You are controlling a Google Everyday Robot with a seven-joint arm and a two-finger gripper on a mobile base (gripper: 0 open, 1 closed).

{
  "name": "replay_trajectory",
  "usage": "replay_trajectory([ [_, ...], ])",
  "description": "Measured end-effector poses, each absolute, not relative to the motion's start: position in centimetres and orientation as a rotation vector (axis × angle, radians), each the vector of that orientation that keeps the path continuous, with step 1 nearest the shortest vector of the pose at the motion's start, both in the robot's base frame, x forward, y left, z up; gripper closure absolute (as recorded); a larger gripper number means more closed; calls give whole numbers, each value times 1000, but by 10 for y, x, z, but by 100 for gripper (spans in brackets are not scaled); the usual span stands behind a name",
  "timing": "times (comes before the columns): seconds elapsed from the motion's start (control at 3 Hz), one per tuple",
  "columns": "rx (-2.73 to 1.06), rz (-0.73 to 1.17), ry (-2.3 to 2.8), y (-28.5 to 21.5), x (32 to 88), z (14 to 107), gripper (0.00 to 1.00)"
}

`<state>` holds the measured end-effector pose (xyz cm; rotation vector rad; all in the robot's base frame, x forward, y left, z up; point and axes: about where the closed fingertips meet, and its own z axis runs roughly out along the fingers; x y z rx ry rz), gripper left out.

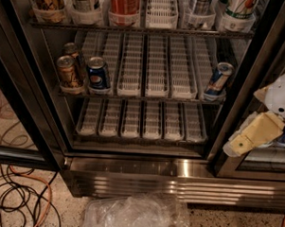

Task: Pick redbull can from middle shelf of fridge

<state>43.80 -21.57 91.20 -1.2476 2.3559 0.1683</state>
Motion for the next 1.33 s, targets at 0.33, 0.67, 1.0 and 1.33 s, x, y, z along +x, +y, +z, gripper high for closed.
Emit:
replay_trajectory([
  [0.33, -1207, 154, 2327, -215, 446, 915, 0],
  [0.67, -1208, 155, 2328, -214, 446, 915, 0],
  [1.0, -1097, 197, 2364, -211, 452, 891, 0],
  [1.33, -946, 217, 2363, -210, 474, 864, 0],
])
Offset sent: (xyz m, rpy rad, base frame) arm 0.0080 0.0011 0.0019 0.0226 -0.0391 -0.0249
